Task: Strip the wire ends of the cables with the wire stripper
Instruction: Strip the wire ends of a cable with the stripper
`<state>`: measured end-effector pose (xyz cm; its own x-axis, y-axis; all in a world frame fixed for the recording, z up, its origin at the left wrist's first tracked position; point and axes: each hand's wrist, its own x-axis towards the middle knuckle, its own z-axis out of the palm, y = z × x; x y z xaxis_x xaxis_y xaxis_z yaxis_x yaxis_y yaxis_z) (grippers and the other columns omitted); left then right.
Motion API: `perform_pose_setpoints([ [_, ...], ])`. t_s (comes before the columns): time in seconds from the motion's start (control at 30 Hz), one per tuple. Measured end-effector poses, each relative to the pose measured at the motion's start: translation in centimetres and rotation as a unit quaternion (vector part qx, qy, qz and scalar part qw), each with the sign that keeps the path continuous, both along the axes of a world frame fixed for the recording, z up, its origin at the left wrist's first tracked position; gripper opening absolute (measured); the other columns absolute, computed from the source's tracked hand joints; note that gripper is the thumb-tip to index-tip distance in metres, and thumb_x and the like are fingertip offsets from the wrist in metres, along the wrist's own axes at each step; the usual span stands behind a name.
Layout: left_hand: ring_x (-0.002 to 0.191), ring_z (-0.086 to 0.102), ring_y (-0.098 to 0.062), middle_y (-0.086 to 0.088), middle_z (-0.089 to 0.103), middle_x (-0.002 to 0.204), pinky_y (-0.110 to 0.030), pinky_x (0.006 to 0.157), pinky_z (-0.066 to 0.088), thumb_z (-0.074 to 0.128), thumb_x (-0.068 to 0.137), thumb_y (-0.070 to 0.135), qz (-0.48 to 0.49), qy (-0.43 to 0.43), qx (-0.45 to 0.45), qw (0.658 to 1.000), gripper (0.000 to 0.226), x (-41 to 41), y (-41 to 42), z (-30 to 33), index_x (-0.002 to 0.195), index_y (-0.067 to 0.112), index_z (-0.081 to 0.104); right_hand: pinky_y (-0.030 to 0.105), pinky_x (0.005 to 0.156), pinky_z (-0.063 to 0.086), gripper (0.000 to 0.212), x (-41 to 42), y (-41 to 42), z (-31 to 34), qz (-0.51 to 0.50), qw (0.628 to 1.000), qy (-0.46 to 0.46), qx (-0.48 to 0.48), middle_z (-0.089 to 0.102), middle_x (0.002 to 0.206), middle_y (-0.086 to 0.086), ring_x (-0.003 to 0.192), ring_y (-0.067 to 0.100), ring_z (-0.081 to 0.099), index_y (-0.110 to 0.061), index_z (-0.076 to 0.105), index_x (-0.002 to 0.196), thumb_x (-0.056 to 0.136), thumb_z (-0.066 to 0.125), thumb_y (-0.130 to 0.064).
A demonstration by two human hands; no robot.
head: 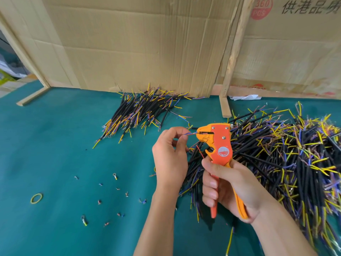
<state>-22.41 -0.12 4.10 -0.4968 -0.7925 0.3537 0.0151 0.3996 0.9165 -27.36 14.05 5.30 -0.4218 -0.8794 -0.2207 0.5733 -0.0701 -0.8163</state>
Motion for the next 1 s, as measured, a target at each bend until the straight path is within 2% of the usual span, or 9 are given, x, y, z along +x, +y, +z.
perform_pose_setpoints([
  [0.17,0.06,0.063,-0.008,0.006,0.069,0.078,-0.02,0.062,0.045,0.065,0.093,0.006,-0.025,0.006,0.01,1.0,0.023,0.0,0.4,0.1,0.087,0.028,0.07,0.021,0.035,0.029,0.068,0.3,-0.5,0.0,-0.085,0.996,0.025,-0.002,0.024,0.049,0.003,0.032,0.014,0.025,-0.016,0.025,0.068,0.069,0.088,-0.041],
  [0.3,0.079,0.072,-0.009,0.006,0.074,0.088,-0.036,0.078,0.059,0.058,0.093,-0.004,-0.113,-0.019,0.037,0.993,0.027,0.2,0.5,0.4,0.098,0.018,0.072,0.033,0.049,0.051,0.04,0.3,-0.7,-0.2,-0.088,0.991,-0.047,-0.089,0.047,0.063,0.007,0.05,0.021,0.05,-0.013,0.059,0.073,0.066,0.093,-0.032],
  [0.37,0.092,0.072,-0.011,0.0,0.076,0.102,-0.031,0.087,0.058,0.053,0.095,-0.005,-0.187,-0.04,0.069,0.979,0.029,0.4,0.7,0.6,0.109,0.012,0.072,0.04,0.065,0.058,0.028,-0.1,-0.6,-0.2,-0.092,0.986,-0.067,-0.124,0.054,0.075,0.011,0.065,0.026,0.059,-0.012,0.066,0.085,0.071,0.087,-0.022],
  [0.43,0.096,0.071,-0.01,-0.001,0.075,0.106,-0.023,0.086,0.055,0.051,0.097,-0.003,-0.221,-0.05,0.074,0.971,0.031,0.5,0.6,0.9,0.115,0.012,0.071,0.041,0.074,0.059,0.037,-0.7,-0.4,-0.3,-0.093,0.98,-0.083,-0.155,0.057,0.081,0.011,0.074,0.028,0.062,-0.011,0.066,0.092,0.067,0.092,-0.018],
  [0.6,0.052,0.044,-0.016,0.005,0.058,0.058,-0.026,0.055,0.038,0.053,0.092,0.005,-0.055,-0.08,-0.007,0.995,0.028,0.2,-1.0,1.4,0.095,0.024,0.074,0.043,0.081,0.058,0.049,-1.4,0.0,-0.5,-0.106,0.971,-0.098,-0.191,0.059,0.086,0.011,0.081,0.029,0.064,-0.012,0.064,0.098,0.06,0.094,-0.016],
  [0.7,0.081,0.063,-0.031,-0.007,0.072,0.094,-0.036,0.076,0.052,0.052,0.086,0.007,0.038,-0.177,-0.049,0.982,0.031,-1.4,-3.9,2.2,0.105,0.022,0.073,0.044,0.08,0.059,0.042,-1.4,-0.1,-0.7,-0.111,0.972,-0.097,-0.182,0.06,0.086,0.013,0.079,0.031,0.065,-0.011,0.066,0.096,0.062,0.091,-0.012],
  [0.83,0.126,0.052,-0.035,-0.013,0.052,0.14,-0.041,0.101,0.045,0.049,0.085,-0.002,-0.007,-0.35,-0.157,0.923,0.058,-4.6,-8.0,2.2,0.139,0.02,0.055,0.046,0.08,0.058,0.047,-1.1,-0.4,-0.9,-0.1,0.977,-0.083,-0.167,0.06,0.086,0.016,0.079,0.033,0.065,-0.008,0.066,0.097,0.06,0.093,-0.012],
  [0.93,0.136,0.038,-0.038,-0.01,0.028,0.159,-0.045,0.109,0.04,0.05,0.091,0.002,-0.054,-0.449,-0.253,0.855,0.073,-6.6,-9.5,1.1,0.154,0.033,0.03,0.047,0.081,0.058,0.052,-0.9,-0.4,-1.0,-0.096,0.981,-0.072,-0.15,0.06,0.087,0.017,0.081,0.034,0.065,-0.008,0.066,0.098,0.056,0.097,-0.015],
  [1.0,0.133,0.037,-0.038,-0.01,0.028,0.158,-0.046,0.104,0.042,0.05,0.093,0.004,-0.037,-0.475,-0.318,0.82,0.073,-7.5,-10.2,0.3,0.153,0.04,0.029,0.047,0.082,0.058,0.055,-0.7,-0.4,-1.1,-0.096,0.984,-0.062,-0.138,0.061,0.087,0.018,0.081,0.036,0.066,-0.009,0.067,0.097,0.054,0.098,-0.017],
])
